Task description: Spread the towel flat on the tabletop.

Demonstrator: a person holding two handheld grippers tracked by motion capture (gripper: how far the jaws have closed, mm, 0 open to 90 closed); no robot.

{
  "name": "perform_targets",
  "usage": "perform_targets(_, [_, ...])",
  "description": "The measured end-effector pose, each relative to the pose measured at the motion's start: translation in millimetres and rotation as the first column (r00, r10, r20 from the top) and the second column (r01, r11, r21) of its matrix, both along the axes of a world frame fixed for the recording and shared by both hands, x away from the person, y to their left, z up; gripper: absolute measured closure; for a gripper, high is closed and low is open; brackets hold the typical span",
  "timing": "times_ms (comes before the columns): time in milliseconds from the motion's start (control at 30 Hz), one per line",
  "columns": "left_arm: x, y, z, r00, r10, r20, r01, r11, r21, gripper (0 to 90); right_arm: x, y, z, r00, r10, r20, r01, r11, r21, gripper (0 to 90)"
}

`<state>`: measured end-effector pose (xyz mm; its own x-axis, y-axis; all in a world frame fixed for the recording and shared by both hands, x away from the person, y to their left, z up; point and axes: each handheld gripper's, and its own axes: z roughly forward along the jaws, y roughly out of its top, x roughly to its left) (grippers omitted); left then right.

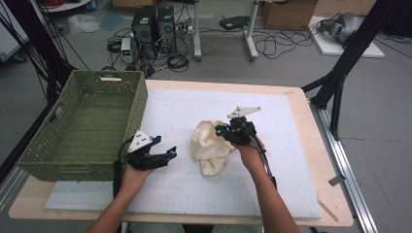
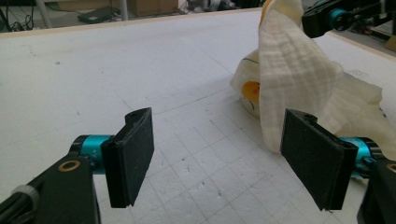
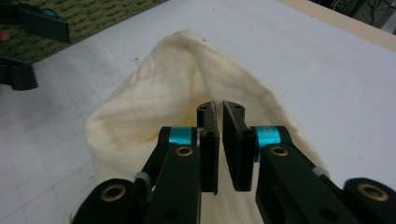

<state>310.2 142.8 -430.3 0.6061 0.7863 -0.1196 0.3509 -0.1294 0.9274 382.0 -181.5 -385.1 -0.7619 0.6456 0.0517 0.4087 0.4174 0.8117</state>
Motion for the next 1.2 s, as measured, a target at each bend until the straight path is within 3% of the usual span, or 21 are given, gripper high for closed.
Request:
perform_targets(133, [0.3, 0.0, -0.4, 1.0, 0.003, 0.0, -0.003, 1.0, 0.003, 26.5, -10.9, -11.4, 1.1, 0.9998, 0.012, 0.018, -0.012, 1.0, 0.014, 89.5])
perform_targets(300, [0.3, -0.4, -0.6, 1.0, 0.002, -0.003, -0.002, 1.0, 0.002, 26.6, -21.4, -29.4, 4.0, 0.999, -0.017, 0.041, 0.016, 0.999, 0.029, 89.5])
perform_targets(500, [0.4, -1.7, -0.2, 1.0, 0.002, 0.002, -0.002, 1.0, -0.002, 26.9, -20.8, -26.8, 2.6, 0.9925, -0.101, 0.068, 0.099, 0.994, 0.041, 48.3])
perform_targets(767, [1.6, -2.3, -1.3, 1.0, -0.003, -0.003, 0.003, 1.0, -0.003, 27.3, -6.5, -2.4, 1.0, 0.9924, -0.1, 0.072, 0.097, 0.995, 0.037, 35.5])
perform_targets(900, [1.3, -3.2, -1.1, 1.0, -0.005, -0.002, 0.005, 1.0, -0.004, 27.5, 4.8, 6.9, 0.8, 0.9856, -0.133, 0.105, 0.135, 0.991, -0.008, 34.0])
perform_targets(1000, [1.3, -3.3, -1.2, 1.0, -0.005, -0.004, 0.005, 1.0, -0.003, 27.5, 14.4, 11.2, 1.3, 0.9868, -0.132, 0.093, 0.135, 0.991, -0.02, 34.5])
perform_targets(1033, [1.5, -3.3, -1.4, 1.0, -0.006, -0.004, 0.006, 1.0, -0.006, 27.6, 17.2, 12.9, 1.2, 0.9899, -0.115, 0.083, 0.117, 0.993, -0.026, 38.3])
perform_targets(1100, [1.5, -2.9, -1.4, 1.0, -0.006, -0.004, 0.006, 1.0, -0.005, 27.6, 22.4, 15.5, 0.0, 0.9981, -0.049, 0.037, 0.051, 0.998, -0.033, 51.8])
perform_targets(1200, [1.6, -2.2, -1.3, 1.0, -0.003, -0.005, 0.003, 1.0, -0.006, 27.6, 22.4, 17.5, -0.8, 0.9999, 0.008, 0.009, -0.007, 0.999, -0.039, 78.4])
